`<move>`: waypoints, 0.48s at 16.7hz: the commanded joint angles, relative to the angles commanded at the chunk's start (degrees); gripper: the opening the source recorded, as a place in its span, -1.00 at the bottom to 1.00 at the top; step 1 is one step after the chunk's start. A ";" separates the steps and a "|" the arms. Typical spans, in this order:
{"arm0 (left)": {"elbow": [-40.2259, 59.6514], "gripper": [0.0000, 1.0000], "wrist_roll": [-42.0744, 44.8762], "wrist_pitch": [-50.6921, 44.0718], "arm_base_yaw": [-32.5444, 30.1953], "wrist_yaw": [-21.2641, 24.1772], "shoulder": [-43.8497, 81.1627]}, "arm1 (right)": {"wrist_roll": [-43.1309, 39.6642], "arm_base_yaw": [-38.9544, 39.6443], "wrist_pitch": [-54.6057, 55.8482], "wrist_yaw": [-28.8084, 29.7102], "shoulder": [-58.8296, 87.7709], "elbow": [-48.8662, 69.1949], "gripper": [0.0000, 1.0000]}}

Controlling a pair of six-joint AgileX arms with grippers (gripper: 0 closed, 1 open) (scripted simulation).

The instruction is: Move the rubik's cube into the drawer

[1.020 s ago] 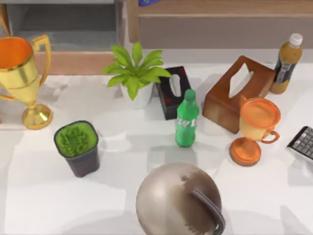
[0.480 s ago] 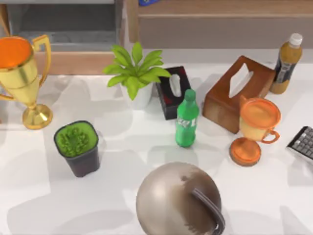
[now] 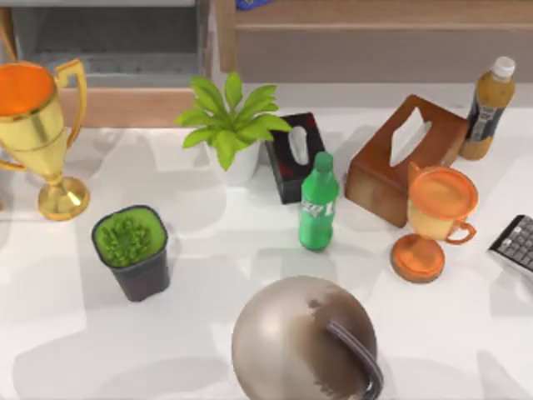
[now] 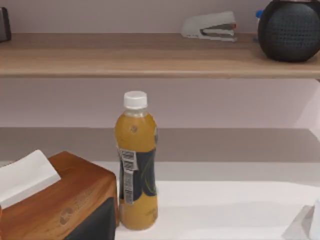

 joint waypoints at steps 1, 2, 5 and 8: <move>0.00 -0.25 0.00 0.00 0.00 0.00 0.00 | 0.00 0.00 0.00 0.00 0.00 0.00 1.00; 0.00 -0.10 0.00 0.00 0.00 0.00 0.00 | 0.00 0.00 0.00 0.00 0.00 0.00 1.00; 0.00 0.36 0.00 0.00 0.00 0.00 0.00 | 0.00 0.00 0.00 0.00 0.00 0.00 1.00; 0.00 0.81 0.00 0.00 0.00 0.00 0.00 | 0.00 0.00 0.00 0.00 0.00 0.00 1.00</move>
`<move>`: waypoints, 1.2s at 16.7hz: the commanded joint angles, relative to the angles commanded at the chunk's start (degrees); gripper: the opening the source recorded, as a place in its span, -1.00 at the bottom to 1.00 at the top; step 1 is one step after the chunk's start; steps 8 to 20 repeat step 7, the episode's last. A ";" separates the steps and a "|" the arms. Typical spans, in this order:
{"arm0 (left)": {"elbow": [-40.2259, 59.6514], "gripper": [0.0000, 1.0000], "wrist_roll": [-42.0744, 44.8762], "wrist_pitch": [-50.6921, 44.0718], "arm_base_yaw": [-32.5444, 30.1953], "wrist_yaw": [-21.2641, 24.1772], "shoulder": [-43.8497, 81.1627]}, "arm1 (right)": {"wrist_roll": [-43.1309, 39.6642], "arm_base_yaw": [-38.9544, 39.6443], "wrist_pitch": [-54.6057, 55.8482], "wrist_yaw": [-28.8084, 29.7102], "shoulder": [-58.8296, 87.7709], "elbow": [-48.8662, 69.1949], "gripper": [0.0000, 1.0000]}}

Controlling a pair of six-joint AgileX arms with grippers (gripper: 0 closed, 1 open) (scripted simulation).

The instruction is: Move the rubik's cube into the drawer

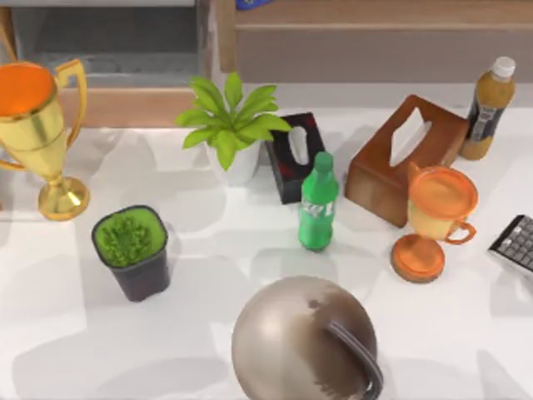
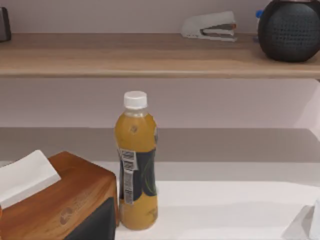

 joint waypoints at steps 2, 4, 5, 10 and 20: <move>0.00 1.00 0.00 0.00 0.00 0.00 0.00 | 0.00 0.00 0.00 0.00 0.00 0.00 1.00; 0.00 1.00 0.00 0.00 0.00 0.00 0.00 | 0.00 0.00 0.00 0.00 0.00 0.00 1.00; 0.00 1.00 0.00 0.00 0.00 0.00 0.00 | 0.00 0.00 0.00 0.00 0.00 0.00 1.00; 0.00 1.00 0.00 0.00 0.00 0.00 0.00 | 0.00 0.00 0.00 0.00 0.00 0.00 1.00; 0.00 1.00 0.00 0.00 0.00 0.00 0.00 | 0.00 0.00 0.00 0.00 0.00 0.00 1.00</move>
